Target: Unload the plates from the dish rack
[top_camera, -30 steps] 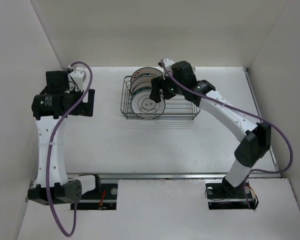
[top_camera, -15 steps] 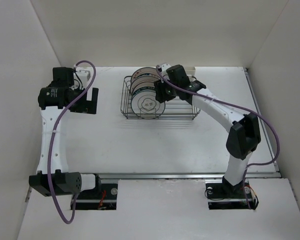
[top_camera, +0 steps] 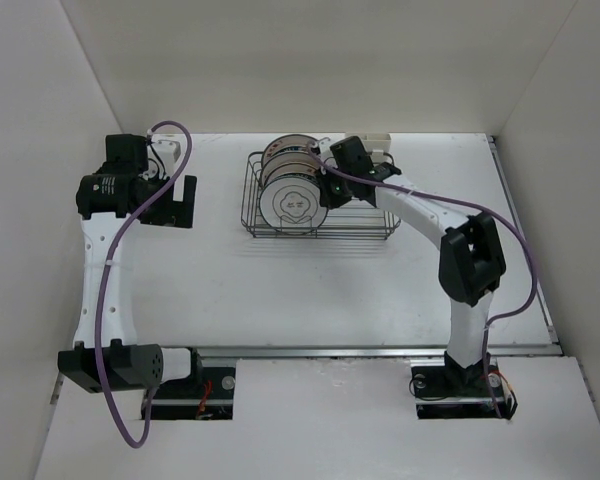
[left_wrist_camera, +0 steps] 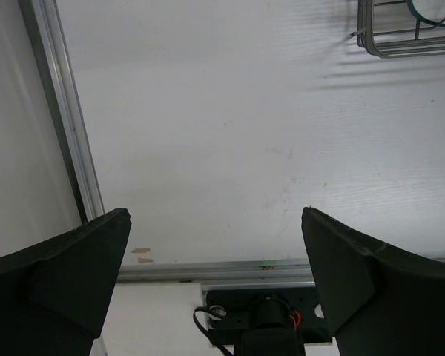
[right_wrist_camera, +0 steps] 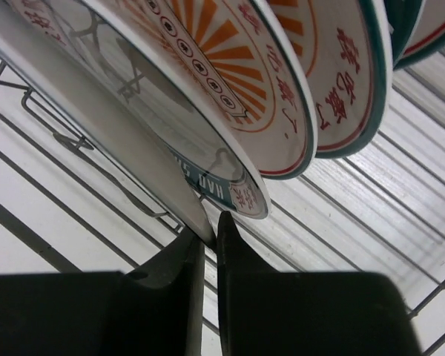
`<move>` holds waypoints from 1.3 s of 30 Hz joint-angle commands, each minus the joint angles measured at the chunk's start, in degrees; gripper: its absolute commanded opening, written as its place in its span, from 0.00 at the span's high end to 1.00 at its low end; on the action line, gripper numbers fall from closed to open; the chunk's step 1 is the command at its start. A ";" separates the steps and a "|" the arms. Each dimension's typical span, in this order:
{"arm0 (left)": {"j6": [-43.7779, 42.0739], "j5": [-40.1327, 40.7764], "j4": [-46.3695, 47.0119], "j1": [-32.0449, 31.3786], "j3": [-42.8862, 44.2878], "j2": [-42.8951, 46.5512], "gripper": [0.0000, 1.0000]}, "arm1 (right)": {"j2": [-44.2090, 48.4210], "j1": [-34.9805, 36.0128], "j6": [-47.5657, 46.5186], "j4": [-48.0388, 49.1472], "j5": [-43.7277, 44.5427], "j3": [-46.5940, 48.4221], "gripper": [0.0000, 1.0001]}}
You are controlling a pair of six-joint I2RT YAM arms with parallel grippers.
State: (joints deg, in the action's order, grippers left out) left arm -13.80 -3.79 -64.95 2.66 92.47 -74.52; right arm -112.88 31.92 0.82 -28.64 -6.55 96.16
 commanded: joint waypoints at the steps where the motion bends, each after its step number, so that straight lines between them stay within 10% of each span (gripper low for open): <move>1: 0.44 0.89 0.26 -0.19 -0.09 0.08 0.00 | 3.45 -0.02 -0.37 1.66 1.00 2.54 0.94; 23: -0.61 0.28 3.24 -5.89 4.21 -3.86 0.00 | 22.52 -0.02 3.92 -6.15 1.49 6.33 1.00; 31: -1.75 -0.95 6.85 -15.48 13.25 -17.99 0.09 | 33.58 -0.02 7.88 -10.12 -25.07 -18.15 1.00; 39: 0.18 -4.12 10.89 -20.50 23.19 -31.55 0.21 | 40.46 0.51 16.57 -2.39 -33.53 -38.67 1.00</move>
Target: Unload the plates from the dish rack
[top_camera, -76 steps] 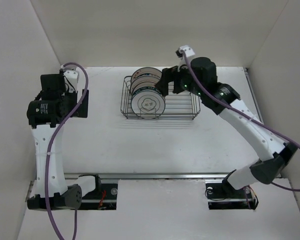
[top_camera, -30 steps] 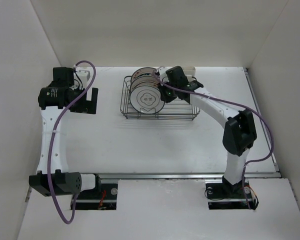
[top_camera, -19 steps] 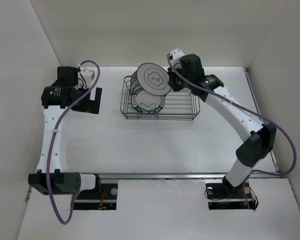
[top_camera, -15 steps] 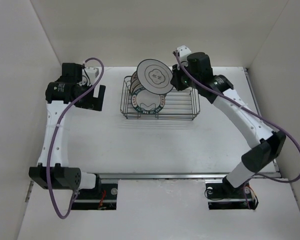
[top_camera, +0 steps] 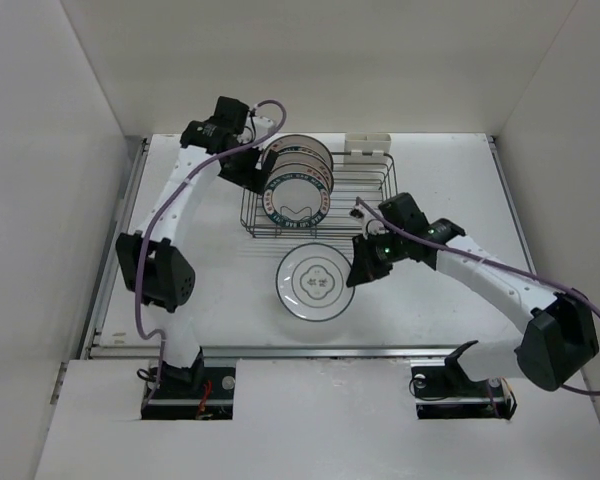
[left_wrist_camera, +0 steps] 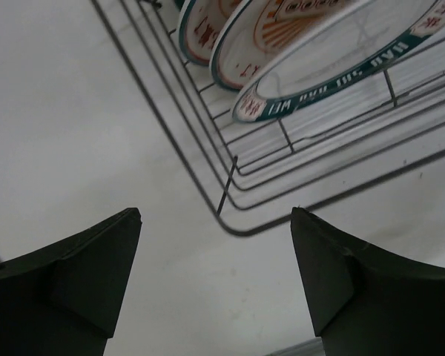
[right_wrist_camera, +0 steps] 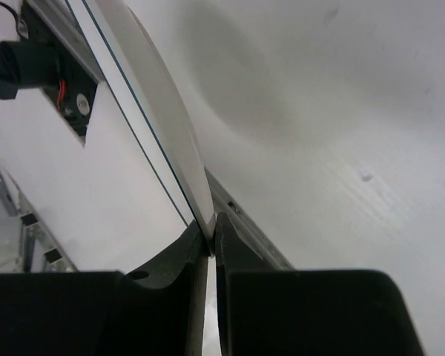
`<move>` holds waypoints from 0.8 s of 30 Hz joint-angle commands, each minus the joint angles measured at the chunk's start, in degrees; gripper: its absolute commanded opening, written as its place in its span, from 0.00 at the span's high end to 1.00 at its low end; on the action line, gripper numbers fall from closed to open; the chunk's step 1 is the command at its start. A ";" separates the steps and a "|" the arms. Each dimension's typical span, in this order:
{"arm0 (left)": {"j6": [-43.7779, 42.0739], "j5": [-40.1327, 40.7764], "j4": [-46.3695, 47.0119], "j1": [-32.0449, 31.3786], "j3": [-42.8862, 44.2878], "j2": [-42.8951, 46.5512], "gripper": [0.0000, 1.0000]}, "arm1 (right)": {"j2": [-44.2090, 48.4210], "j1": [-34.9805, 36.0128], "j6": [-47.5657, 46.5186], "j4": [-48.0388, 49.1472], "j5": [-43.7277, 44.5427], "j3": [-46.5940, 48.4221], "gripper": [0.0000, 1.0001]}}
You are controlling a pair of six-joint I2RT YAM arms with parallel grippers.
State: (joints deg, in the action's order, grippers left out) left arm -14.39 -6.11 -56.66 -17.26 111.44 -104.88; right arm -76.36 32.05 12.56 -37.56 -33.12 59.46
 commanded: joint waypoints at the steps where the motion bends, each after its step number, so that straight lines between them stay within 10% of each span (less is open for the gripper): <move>1: 0.77 -3.19 3.31 -1.19 4.23 -2.77 0.21 | 3.94 0.38 5.72 6.54 -6.95 -3.03 1.00; 17: -6.09 5.66 13.86 -7.53 3.52 -9.63 0.28 | -16.10 0.38 11.09 13.13 -2.30 -9.10 0.99; 21: -6.09 6.37 14.48 -7.53 4.05 -10.86 0.31 | -16.63 0.38 11.61 13.65 -0.19 -9.10 0.88; 24: -6.09 6.37 14.48 -8.06 4.57 -11.57 0.32 | -14.97 0.38 11.61 13.05 1.21 -9.63 0.63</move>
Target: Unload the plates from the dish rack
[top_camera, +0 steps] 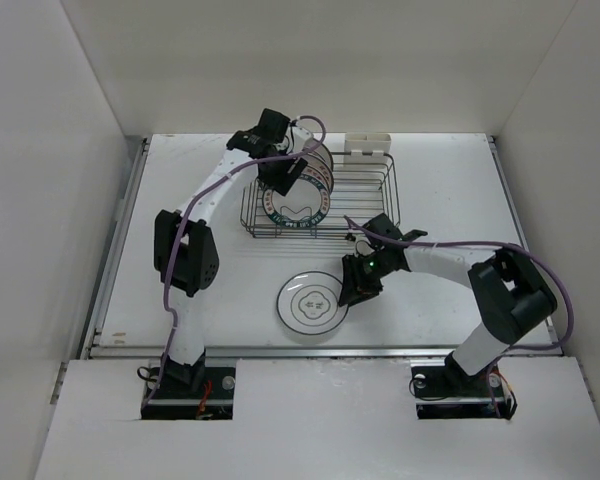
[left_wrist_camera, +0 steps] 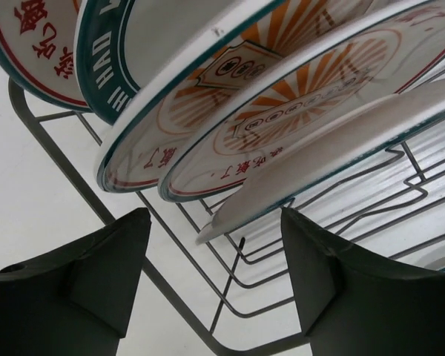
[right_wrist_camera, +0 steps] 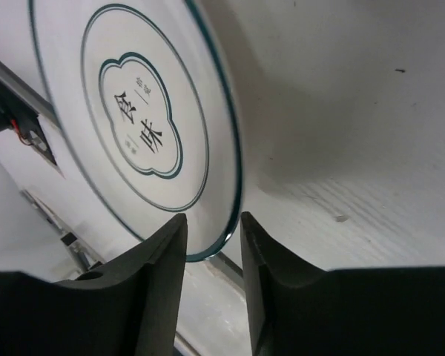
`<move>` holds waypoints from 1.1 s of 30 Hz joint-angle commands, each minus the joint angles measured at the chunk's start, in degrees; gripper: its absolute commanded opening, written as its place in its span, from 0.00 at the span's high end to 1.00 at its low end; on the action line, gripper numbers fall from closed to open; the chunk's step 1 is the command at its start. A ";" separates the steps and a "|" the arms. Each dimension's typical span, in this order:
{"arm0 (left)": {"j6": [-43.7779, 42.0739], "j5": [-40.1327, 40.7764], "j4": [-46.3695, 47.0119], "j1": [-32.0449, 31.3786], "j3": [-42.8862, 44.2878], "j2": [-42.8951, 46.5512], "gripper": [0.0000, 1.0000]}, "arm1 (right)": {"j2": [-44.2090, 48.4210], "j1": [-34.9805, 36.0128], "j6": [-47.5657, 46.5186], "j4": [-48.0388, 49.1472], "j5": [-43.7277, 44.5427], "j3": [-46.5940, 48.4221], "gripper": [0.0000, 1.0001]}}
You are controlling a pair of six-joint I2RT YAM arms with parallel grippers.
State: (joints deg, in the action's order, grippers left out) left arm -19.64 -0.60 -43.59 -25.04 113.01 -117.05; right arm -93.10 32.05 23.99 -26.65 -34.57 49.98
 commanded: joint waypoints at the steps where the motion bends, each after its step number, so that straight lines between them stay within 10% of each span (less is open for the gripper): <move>1: -0.84 0.26 1.41 -0.28 3.00 -0.01 0.34 | 2.30 0.38 0.18 2.13 2.66 -0.14 0.58; 11: -0.31 -2.91 -1.05 -0.28 4.76 -2.74 0.59 | 7.84 0.38 0.71 -0.67 4.42 0.38 0.52; 26: 0.21 -6.42 -6.59 -0.28 7.23 -1.78 0.63 | 9.43 0.38 0.71 -2.53 6.08 0.91 0.52; 31: 1.00 -5.91 -7.29 -0.28 8.18 -2.04 1.00 | 9.43 0.38 0.18 -3.05 6.09 1.44 0.52; 33: 1.70 -4.77 -8.69 -0.28 10.64 -2.74 1.00 | 9.43 0.38 0.18 -3.58 6.09 1.97 0.52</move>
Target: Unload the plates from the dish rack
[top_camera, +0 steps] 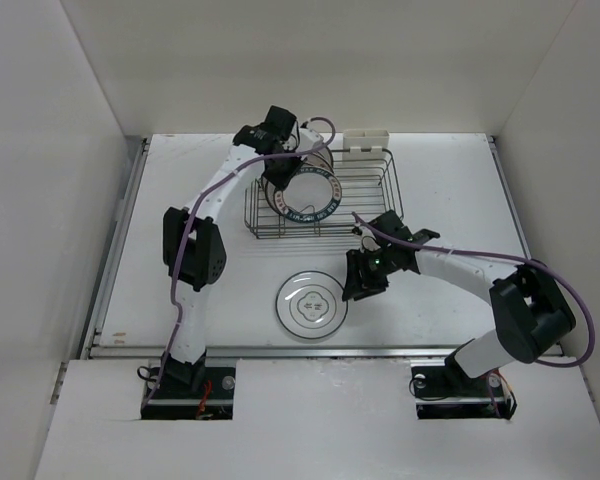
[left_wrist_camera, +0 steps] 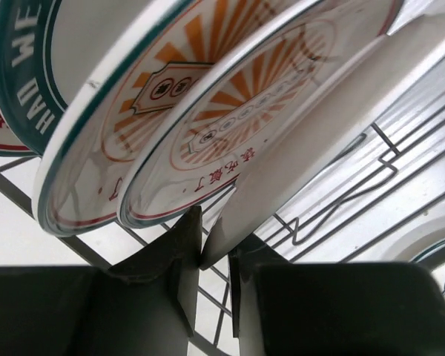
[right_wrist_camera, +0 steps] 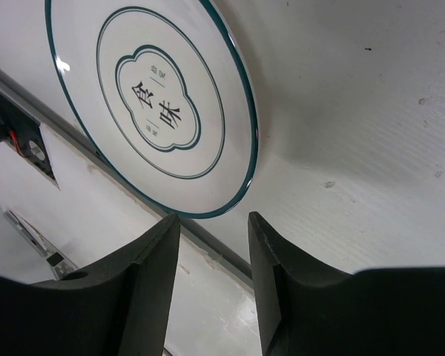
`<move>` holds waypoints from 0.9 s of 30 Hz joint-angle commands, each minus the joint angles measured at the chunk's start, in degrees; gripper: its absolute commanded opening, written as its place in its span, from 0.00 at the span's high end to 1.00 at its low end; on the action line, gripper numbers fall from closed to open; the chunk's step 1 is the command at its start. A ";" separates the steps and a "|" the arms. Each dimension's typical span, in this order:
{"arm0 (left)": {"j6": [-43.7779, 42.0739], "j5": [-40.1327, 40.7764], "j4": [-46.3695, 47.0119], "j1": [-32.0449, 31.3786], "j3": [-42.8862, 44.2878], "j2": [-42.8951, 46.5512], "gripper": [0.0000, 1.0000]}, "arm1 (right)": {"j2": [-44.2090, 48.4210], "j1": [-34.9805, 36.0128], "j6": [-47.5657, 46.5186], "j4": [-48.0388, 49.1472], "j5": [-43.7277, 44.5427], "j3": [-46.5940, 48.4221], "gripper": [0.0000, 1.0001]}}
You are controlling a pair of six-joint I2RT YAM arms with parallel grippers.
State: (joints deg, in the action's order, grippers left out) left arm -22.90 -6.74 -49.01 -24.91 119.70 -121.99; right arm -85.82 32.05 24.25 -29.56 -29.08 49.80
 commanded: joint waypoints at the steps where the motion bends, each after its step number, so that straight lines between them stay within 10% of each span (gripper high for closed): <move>1: 4.97 1.38 -3.98 -0.41 4.66 2.20 1.00 | 2.15 0.38 -0.08 -0.67 0.60 2.75 0.52; 10: 4.97 0.33 -5.92 -0.41 5.37 9.84 1.00 | 4.08 0.38 -3.59 -7.35 1.22 9.08 0.51; 18: 7.42 -4.24 -6.44 -0.41 5.90 19.49 1.00 | 15.76 0.38 -4.83 -9.20 3.75 16.81 0.06; 27: 8.40 -13.11 -17.76 -1.63 7.30 24.52 1.00 | 22.72 0.38 -2.99 -11.83 14.31 22.27 0.00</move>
State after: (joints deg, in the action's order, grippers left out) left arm -15.11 -14.31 -59.86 -25.63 125.56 -98.65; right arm -62.37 32.05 20.27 -38.65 -20.38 70.85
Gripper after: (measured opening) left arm 0.025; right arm 0.996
